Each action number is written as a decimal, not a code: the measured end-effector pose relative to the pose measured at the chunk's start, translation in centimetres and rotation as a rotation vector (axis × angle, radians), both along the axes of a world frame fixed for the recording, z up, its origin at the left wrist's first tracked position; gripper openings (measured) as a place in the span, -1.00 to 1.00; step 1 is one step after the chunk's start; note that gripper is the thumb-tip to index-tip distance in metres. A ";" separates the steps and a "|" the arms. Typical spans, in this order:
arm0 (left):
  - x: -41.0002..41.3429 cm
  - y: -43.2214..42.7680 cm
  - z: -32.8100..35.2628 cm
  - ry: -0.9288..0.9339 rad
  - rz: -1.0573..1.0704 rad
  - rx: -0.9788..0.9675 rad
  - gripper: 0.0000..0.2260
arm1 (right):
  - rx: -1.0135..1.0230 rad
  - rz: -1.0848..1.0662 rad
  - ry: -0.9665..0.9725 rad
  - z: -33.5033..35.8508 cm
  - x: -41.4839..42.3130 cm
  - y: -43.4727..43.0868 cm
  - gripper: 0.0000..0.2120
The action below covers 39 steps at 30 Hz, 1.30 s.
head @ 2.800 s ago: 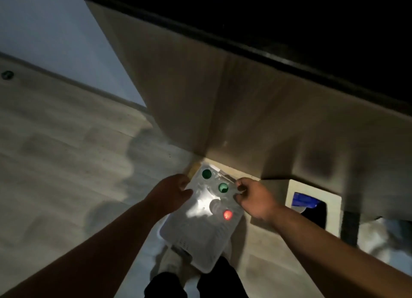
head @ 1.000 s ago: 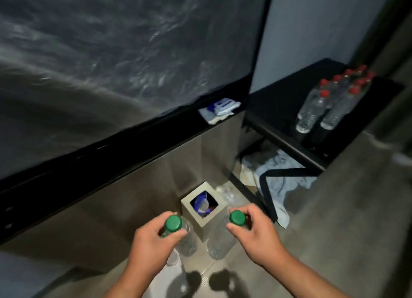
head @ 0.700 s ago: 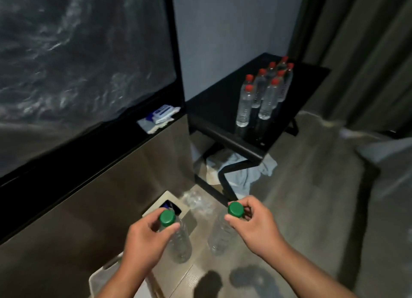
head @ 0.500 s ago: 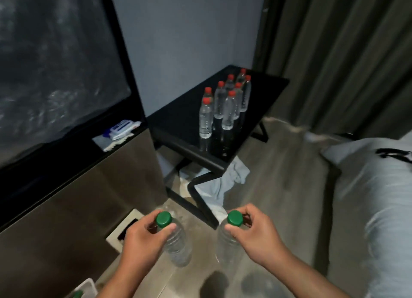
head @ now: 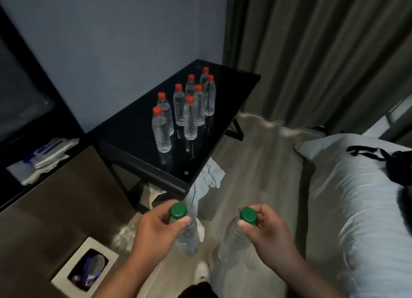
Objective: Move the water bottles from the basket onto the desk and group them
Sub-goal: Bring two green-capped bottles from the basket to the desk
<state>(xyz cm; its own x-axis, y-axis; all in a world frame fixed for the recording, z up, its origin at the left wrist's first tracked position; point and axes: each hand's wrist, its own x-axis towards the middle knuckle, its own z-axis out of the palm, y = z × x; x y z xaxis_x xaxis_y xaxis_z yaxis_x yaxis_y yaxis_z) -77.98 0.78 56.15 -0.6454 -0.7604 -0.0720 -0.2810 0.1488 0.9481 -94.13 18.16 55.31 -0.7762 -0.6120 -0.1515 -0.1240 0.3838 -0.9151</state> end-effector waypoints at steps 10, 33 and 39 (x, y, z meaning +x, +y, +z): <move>-15.1 -8.0 -3.0 -0.095 -0.118 0.086 -0.83 | 0.078 -0.111 0.018 -0.1 -11.6 -5.8 -0.80; -34.0 -12.6 -1.8 -0.125 0.401 0.123 -0.74 | 0.026 0.242 -0.040 -2.3 -40.3 -18.3 -0.78; -37.2 -13.1 -0.9 -0.056 0.542 0.072 -0.64 | -0.002 0.367 -0.026 -1.3 -45.5 -22.3 -0.78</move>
